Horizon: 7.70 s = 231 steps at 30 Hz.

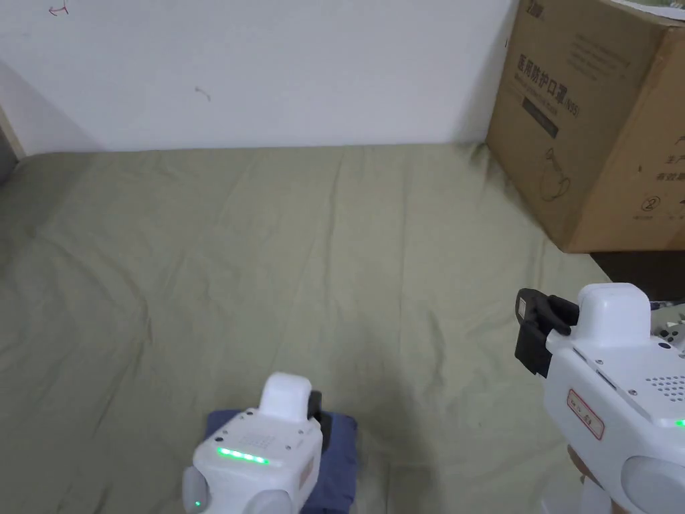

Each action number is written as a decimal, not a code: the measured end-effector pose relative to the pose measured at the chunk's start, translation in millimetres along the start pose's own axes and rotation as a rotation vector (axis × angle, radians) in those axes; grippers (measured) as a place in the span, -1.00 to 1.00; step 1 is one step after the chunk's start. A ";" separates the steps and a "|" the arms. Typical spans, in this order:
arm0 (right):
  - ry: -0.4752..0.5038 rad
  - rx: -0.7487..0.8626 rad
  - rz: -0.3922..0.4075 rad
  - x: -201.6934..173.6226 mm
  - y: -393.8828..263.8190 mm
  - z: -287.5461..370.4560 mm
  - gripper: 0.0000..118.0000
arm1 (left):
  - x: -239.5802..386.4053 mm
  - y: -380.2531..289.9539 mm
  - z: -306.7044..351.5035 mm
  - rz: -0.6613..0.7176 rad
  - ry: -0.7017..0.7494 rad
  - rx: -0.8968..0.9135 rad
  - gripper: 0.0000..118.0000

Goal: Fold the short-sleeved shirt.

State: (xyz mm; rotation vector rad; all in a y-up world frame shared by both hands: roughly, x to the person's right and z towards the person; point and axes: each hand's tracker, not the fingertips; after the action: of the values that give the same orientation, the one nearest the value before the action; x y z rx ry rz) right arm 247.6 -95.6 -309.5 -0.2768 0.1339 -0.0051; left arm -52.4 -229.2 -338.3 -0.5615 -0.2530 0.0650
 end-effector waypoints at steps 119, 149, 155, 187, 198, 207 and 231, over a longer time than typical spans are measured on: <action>0.267 -0.143 0.047 -179.1 -50.8 -128.2 -1.00 | -522.0 7.0 119.7 0.505 0.435 -0.377 -0.57; 0.254 -0.004 0.037 -129.8 -0.3 -96.4 -1.00 | -410.1 110.8 183.5 0.406 0.507 -0.148 0.52; 0.196 0.098 0.100 -114.9 32.1 -67.6 -1.00 | -323.3 160.5 212.2 0.243 0.513 0.089 0.36; -0.007 0.270 0.090 -62.7 57.7 0.9 -1.00 | -82.7 123.1 139.0 -0.026 0.290 0.549 -1.00; -0.004 0.278 0.093 -65.6 58.4 1.8 -1.00 | -80.9 120.0 140.7 -0.039 0.308 0.546 -1.00; 0.001 0.281 0.099 -67.9 59.2 4.3 -1.00 | -81.6 120.6 143.9 -0.032 0.302 0.549 -1.00; 0.011 0.290 0.102 -68.8 61.5 8.7 -1.00 | -80.3 121.1 146.2 -0.037 0.293 0.550 -1.00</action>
State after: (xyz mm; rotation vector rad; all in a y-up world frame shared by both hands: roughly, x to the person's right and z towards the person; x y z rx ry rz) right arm 179.8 -32.5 -308.9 0.0194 0.1558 0.0752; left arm -166.3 -61.5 -301.2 -0.0147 0.0451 0.0137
